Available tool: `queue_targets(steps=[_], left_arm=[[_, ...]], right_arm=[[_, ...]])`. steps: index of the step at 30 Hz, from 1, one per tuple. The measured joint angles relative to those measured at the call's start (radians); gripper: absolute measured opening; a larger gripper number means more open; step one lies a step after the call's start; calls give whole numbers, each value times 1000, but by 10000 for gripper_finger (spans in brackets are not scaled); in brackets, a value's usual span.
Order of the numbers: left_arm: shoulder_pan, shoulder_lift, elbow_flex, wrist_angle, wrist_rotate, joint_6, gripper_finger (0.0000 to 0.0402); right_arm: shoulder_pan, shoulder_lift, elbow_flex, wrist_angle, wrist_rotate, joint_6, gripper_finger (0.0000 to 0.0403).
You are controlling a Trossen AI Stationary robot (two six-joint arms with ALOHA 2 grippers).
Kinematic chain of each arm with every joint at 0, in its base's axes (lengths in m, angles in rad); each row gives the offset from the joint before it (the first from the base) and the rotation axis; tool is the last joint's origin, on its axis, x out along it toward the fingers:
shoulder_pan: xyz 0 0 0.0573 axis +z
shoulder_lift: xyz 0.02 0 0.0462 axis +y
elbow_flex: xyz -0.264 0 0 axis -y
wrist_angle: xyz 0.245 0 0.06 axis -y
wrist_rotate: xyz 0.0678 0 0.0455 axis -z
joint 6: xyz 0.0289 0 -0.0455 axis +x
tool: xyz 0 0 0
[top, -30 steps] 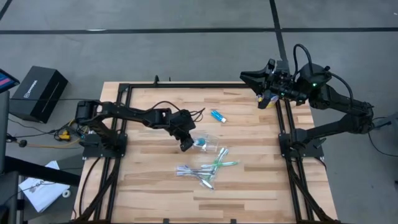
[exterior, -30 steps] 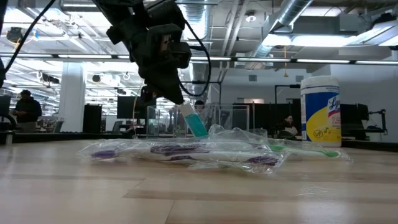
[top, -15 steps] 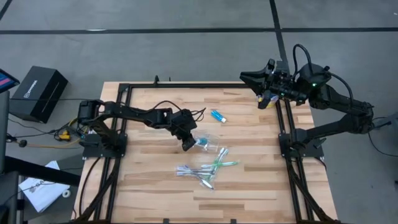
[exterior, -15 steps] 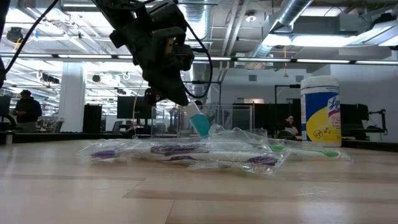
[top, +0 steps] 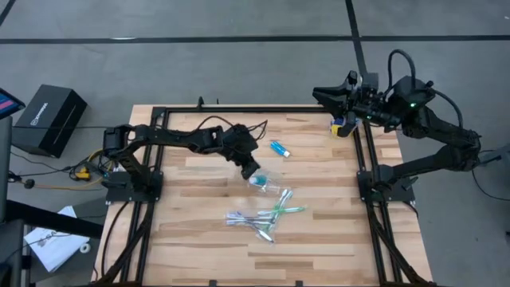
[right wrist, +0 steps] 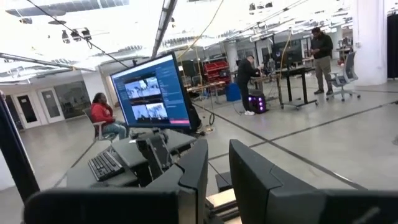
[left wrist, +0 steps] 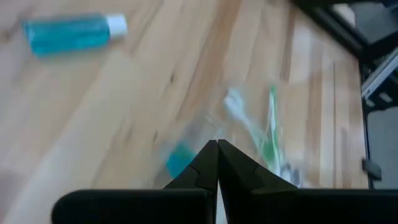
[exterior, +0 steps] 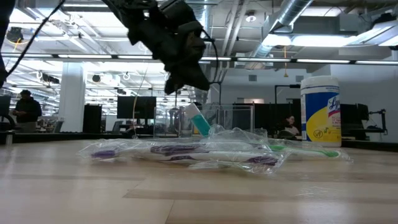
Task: Pick & Place toothbrushing station
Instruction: Put the bottom blue mouthwash bottle into the transparent organizer, then adjust the transparent organizer on the table
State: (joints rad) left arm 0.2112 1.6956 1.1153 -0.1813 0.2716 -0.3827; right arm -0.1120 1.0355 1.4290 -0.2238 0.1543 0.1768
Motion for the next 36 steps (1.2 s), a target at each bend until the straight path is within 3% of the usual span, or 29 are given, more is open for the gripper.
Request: queue_targets(steps=[11,13,17,20,28,36], left_arm=[[0,24,87,-35,42,48,0],[6,0,84,-36,39,46,0],[4,-35,83,-33,17,67,0],[6,-49,84,-3,12,71,0],[11,-50,75,66,-44,54,0],[-3,-49,-56,75,-80,-50,0]], right_arm=[[34,-2,23,-145,1,17,59],[46,-1,17,-249,24,51,59],[62,0,-38,-562,176,180,59],[61,-15,-145,-641,190,262,59],[60,-68,-478,-511,178,403,59],[4,-42,-702,-317,53,435,59]])
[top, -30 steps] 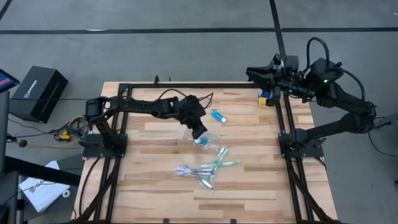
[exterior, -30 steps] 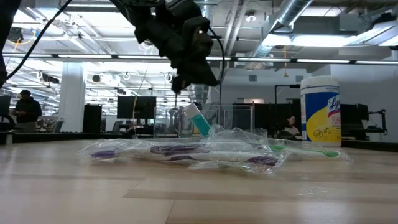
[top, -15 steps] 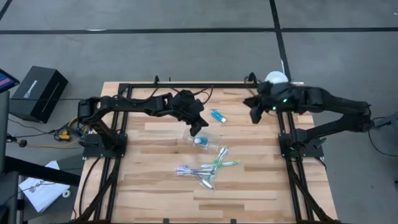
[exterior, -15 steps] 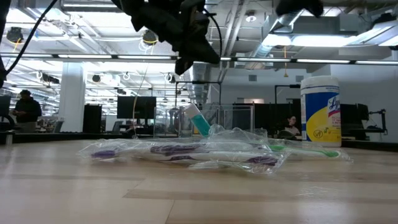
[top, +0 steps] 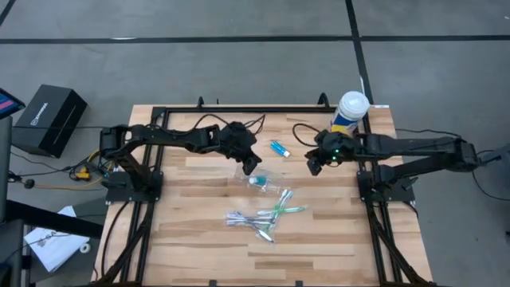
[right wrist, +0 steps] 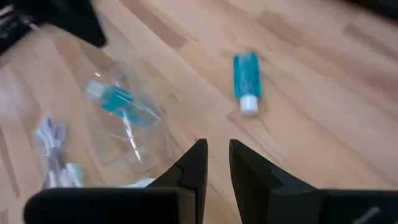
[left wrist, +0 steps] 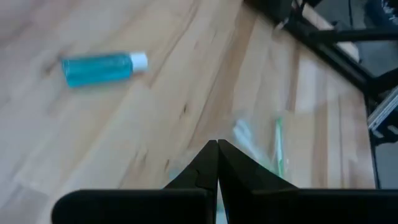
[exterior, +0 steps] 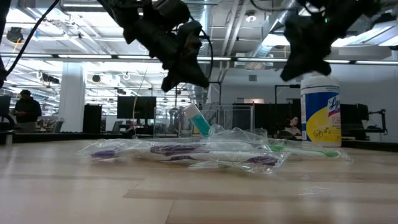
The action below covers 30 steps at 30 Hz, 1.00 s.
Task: Pick & Place toothbrushing station
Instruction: Adjust the transparent organizer on the table
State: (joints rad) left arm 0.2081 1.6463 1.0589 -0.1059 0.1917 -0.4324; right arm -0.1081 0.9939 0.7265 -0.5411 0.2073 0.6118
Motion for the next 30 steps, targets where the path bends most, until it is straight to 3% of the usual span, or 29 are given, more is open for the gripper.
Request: queue_targets(steps=[10,22,30], left_arm=[[-46,-34,-42,43,3,-55,0],[-49,-170,-42,22,-81,-48,0],[-86,-139,-41,-62,-26,-47,0]], right_arm=[[-65,177,-146,239,-155,-6,59],[-84,520,-148,604,-343,-17,59],[-86,598,-116,660,-390,-7,59]])
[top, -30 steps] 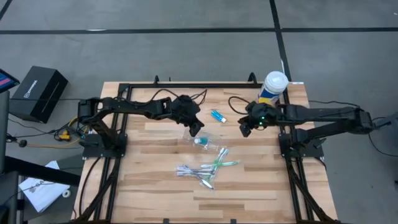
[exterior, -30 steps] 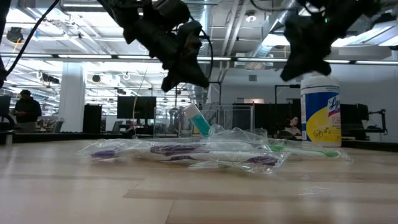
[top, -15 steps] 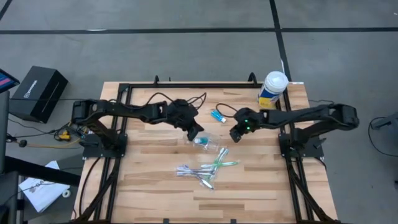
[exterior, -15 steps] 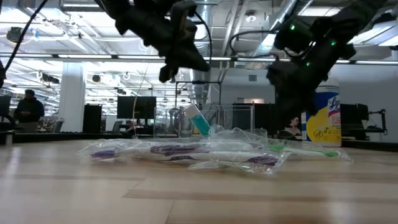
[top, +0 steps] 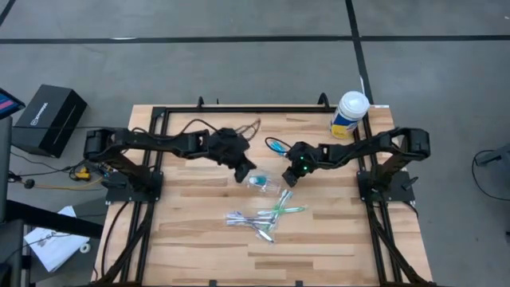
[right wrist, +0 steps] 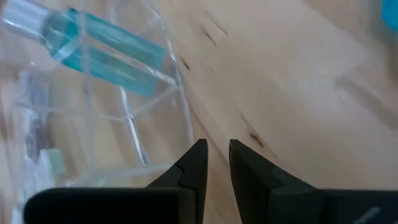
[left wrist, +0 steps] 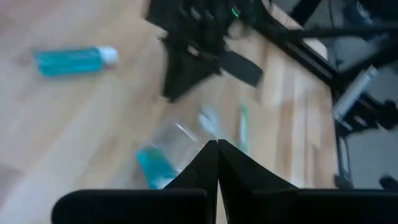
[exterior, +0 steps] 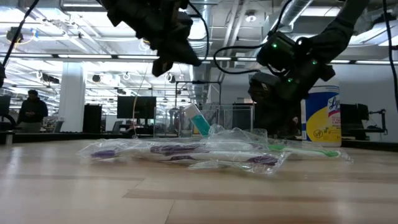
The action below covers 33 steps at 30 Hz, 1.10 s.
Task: Pick & Place toothbrushing station
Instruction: Adjust the transparent organizer on the table
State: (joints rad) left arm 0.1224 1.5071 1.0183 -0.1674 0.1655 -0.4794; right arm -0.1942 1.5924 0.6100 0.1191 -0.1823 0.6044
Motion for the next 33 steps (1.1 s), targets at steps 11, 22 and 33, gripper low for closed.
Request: queue_targets(steps=[11,22,33], left_arm=[[-24,50,-2,-92,86,28,0],[-17,61,-2,-91,158,56,0],[11,127,-1,-113,184,56,0]], right_arm=[[-32,0,39,16,-3,-28,59],[-22,0,41,45,-34,-20,59],[-26,0,73,45,-56,-20,59]])
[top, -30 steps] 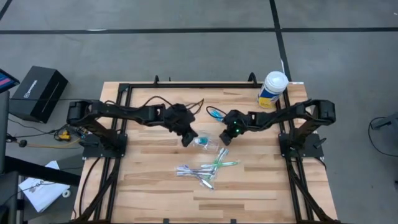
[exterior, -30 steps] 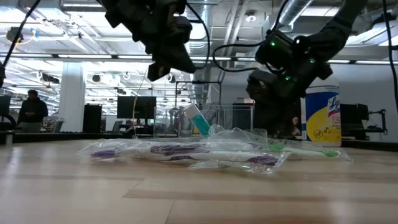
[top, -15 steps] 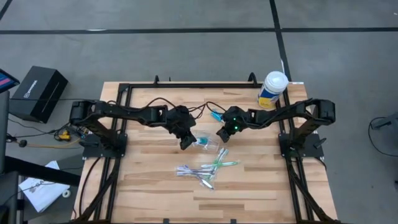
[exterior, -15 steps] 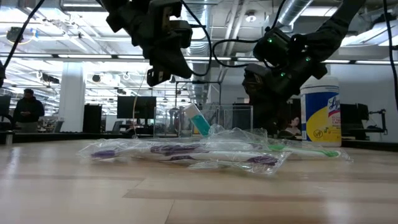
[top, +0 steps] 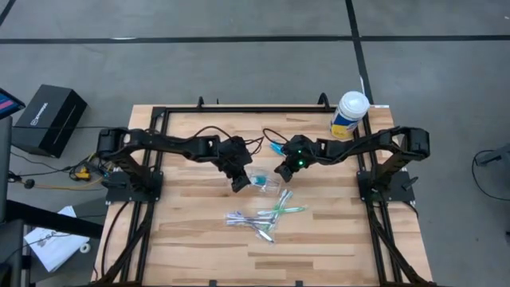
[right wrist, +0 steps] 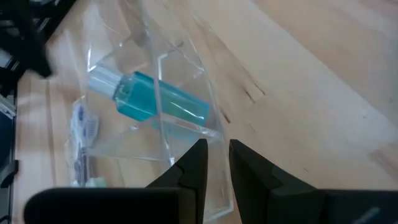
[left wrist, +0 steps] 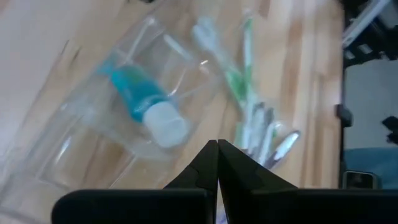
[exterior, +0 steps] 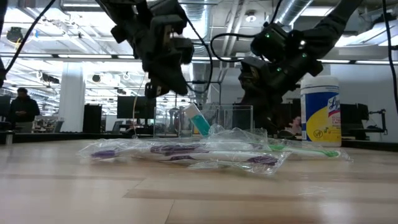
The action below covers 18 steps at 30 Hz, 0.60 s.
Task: Pick & Place toothbrushing station
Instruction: Adjust the transparent organizer on the table
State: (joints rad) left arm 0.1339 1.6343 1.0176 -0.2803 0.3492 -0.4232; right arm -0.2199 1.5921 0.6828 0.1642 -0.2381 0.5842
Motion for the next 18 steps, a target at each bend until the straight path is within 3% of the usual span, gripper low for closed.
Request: queue_targets(steps=[18], left_arm=[[45,30,0,17,-7,5,0]], right_arm=[[4,0,14,-6,-54,-19,59]])
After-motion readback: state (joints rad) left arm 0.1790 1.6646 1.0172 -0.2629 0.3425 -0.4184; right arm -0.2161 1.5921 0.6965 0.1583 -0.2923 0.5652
